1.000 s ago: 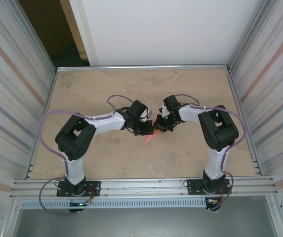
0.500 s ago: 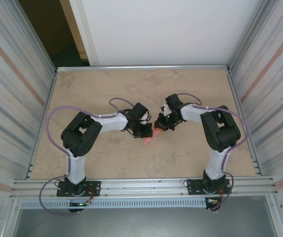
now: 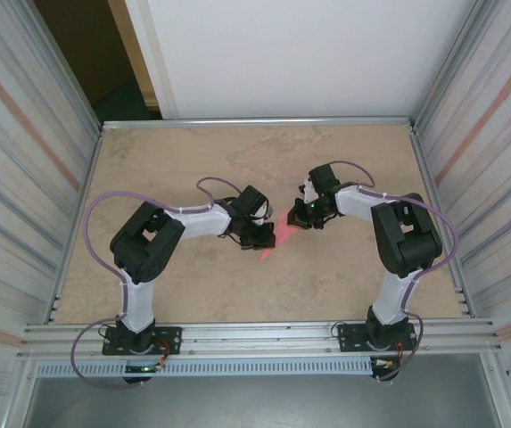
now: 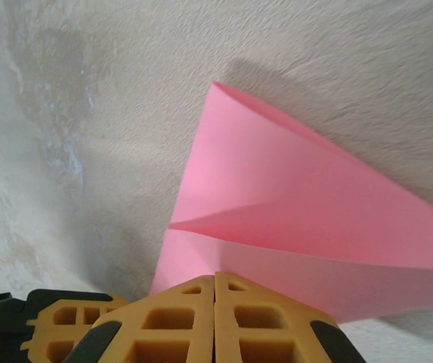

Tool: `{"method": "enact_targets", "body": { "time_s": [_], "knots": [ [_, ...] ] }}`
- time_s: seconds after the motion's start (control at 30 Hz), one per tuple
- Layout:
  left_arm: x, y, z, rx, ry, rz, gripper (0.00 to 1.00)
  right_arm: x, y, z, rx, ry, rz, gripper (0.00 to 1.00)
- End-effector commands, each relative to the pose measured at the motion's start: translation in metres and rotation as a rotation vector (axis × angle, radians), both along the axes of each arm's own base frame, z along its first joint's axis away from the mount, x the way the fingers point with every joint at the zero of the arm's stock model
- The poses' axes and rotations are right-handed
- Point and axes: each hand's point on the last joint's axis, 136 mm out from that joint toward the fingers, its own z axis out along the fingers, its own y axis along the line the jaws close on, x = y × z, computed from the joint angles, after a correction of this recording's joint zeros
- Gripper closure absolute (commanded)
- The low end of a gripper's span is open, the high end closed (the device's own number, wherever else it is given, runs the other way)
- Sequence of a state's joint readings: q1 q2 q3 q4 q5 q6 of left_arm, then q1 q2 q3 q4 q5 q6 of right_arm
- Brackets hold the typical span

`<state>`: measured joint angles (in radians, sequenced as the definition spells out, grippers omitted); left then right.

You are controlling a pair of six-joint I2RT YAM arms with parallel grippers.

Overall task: Fold a paper plane with a square sheet of paper (pick it up from the middle)
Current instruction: Fold the wing for the fifth time at the center of the table.

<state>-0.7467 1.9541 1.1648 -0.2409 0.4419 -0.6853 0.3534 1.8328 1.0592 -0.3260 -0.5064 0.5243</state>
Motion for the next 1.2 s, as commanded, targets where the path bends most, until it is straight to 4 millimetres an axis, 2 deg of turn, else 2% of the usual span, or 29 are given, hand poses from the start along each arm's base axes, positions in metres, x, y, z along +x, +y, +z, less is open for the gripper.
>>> {"method": "enact_targets", "body": {
  "time_s": [0.0, 0.2, 0.3, 0.53, 0.7, 0.9, 1.0, 1.17],
  "knots": [
    [-0.013, 0.018, -0.024, 0.088, 0.064, 0.012, 0.98, -0.002, -0.009, -0.015, -0.046, 0.036, -0.002, 0.91],
    [-0.014, 0.019, -0.023, 0.087, 0.067, 0.009, 0.98, -0.007, -0.015, -0.032, -0.074, 0.093, -0.009, 0.91],
    [-0.012, 0.016, -0.017, 0.073, 0.053, 0.001, 0.98, -0.01, -0.019, -0.04, -0.081, 0.117, -0.015, 0.92],
    [0.015, -0.019, 0.036, -0.101, -0.072, -0.029, 0.95, -0.013, -0.022, -0.043, -0.084, 0.124, -0.019, 0.92],
    [0.026, -0.025, 0.024, -0.082, -0.058, -0.005, 0.97, -0.012, -0.02, -0.039, -0.069, 0.107, -0.017, 0.92],
    [0.026, -0.015, 0.0, 0.001, -0.008, 0.025, 1.0, -0.01, -0.016, -0.033, -0.046, 0.089, -0.013, 0.92],
    [0.02, -0.009, -0.01, 0.034, 0.021, 0.034, 1.0, -0.004, -0.012, -0.021, -0.022, 0.056, -0.007, 0.92],
    [0.016, 0.001, -0.019, 0.082, 0.038, 0.045, 1.0, 0.005, -0.002, 0.013, 0.023, -0.036, 0.038, 0.91]
  ]
}}
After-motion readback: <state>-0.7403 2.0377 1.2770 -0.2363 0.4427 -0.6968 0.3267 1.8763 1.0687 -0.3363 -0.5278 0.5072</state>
